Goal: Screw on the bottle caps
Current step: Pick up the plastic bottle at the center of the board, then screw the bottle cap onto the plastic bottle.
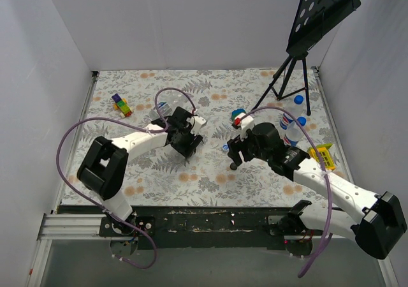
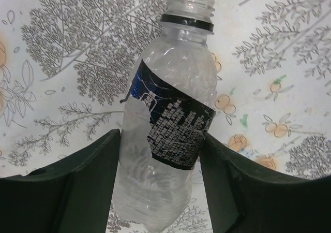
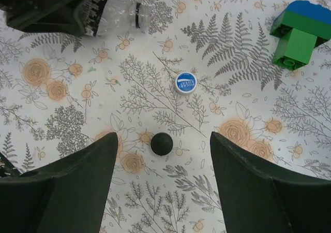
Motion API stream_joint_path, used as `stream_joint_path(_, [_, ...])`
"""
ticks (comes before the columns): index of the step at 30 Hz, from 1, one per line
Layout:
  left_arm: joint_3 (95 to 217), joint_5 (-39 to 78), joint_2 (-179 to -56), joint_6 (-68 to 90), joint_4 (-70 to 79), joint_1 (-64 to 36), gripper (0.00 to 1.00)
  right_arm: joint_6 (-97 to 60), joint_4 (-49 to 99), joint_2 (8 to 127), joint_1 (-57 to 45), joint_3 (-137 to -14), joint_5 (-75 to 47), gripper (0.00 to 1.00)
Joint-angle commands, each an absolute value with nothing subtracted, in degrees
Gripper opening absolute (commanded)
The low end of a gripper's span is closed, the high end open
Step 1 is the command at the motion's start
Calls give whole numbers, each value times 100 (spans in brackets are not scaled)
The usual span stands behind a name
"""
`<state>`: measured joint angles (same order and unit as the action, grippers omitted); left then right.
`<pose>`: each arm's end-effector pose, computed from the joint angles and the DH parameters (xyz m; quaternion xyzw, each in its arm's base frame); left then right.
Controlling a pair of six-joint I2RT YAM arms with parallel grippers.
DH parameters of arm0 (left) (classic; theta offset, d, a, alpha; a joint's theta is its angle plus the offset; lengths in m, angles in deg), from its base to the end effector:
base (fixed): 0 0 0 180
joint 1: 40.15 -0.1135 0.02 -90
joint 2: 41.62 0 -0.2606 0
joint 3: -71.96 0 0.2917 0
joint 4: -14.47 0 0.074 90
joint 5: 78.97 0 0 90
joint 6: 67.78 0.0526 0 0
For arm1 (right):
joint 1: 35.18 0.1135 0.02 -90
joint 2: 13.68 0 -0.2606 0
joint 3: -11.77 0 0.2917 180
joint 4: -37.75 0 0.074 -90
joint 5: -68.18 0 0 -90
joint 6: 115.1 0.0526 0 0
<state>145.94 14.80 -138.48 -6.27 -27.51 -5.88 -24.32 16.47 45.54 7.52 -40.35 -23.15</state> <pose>0.3068 -0.2132 0.1443 0.0563 0.9739 -0.1407 0.1690 0.2121 0.1941 0.2412 -0.3017 0.8041 0.1804 0.4794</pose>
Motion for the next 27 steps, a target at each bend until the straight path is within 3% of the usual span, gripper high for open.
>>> stream_joint_path(1, [14220,1902,-12936,-476,-2246,-560,37,-2466,894,4818,675,-4667,-2665,79])
stream_joint_path(5, [13649,2219,-11776,-467,-1509,-560,30,-2414,348,5056,657,-4993,-2798,77])
stream_joint_path(11, [12149,2536,-9334,-800,222,-569,10,-2343,-232,5477,587,-5380,-2658,75])
stream_joint_path(16, [11057,2352,-7689,-1187,1831,-561,6,-2308,-672,6128,569,-5722,-2605,74])
stream_joint_path(18, [10740,2081,-7275,-1442,2394,-560,0,-2343,-760,6383,561,-5811,-2561,74])
stream_joint_path(22, [10090,1464,-6790,-2093,3615,-569,0,-2387,-726,6901,543,-5943,-2499,72])
stream_joint_path(27, [9842,831,-6640,-2252,3960,-578,0,-2369,-866,7481,534,-6215,-2332,67])
